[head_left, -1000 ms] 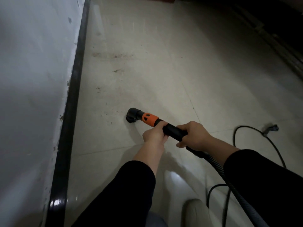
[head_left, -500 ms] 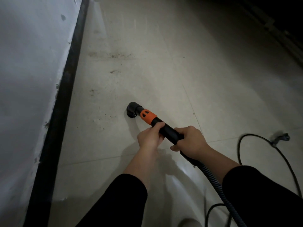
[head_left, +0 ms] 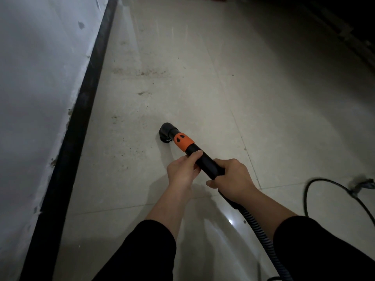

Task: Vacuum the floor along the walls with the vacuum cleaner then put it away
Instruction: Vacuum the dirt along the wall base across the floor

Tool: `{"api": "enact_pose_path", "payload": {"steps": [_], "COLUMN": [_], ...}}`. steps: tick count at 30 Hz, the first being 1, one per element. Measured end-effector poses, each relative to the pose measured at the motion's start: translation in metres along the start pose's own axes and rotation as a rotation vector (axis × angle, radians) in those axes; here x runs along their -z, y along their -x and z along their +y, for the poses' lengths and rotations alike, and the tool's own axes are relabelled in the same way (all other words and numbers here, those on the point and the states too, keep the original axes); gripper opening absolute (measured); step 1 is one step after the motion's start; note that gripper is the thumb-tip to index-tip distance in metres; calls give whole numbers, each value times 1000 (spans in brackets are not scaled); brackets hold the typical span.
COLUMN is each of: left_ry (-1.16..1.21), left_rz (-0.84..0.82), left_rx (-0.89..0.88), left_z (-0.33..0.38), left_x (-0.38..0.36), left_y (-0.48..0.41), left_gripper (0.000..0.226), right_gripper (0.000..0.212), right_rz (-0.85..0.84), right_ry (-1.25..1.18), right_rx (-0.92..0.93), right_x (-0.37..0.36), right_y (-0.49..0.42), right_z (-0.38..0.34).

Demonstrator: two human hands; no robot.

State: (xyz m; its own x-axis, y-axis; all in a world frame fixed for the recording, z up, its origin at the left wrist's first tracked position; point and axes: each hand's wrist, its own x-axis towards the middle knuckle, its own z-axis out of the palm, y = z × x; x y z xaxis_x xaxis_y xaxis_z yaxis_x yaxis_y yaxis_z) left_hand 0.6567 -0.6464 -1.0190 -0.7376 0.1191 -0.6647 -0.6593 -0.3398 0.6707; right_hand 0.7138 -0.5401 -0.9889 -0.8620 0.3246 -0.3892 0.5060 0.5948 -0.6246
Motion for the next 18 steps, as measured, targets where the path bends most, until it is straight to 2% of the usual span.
{"api": "enact_pose_path", "payload": {"steps": [11, 18], "left_ry": [33, 40], "left_rz": [58, 89], "left_rx": [-19, 12], "left_z": [10, 15], "left_x": [4, 14], "left_y": [6, 16], "left_gripper": [9, 13], "right_gripper": [21, 27], "right_rz": [-66, -104], "right_ry": [-46, -34], "right_rx": [0, 17], "right_x": [3, 1], "right_y": [-6, 2], "right_z": [-9, -16]}}
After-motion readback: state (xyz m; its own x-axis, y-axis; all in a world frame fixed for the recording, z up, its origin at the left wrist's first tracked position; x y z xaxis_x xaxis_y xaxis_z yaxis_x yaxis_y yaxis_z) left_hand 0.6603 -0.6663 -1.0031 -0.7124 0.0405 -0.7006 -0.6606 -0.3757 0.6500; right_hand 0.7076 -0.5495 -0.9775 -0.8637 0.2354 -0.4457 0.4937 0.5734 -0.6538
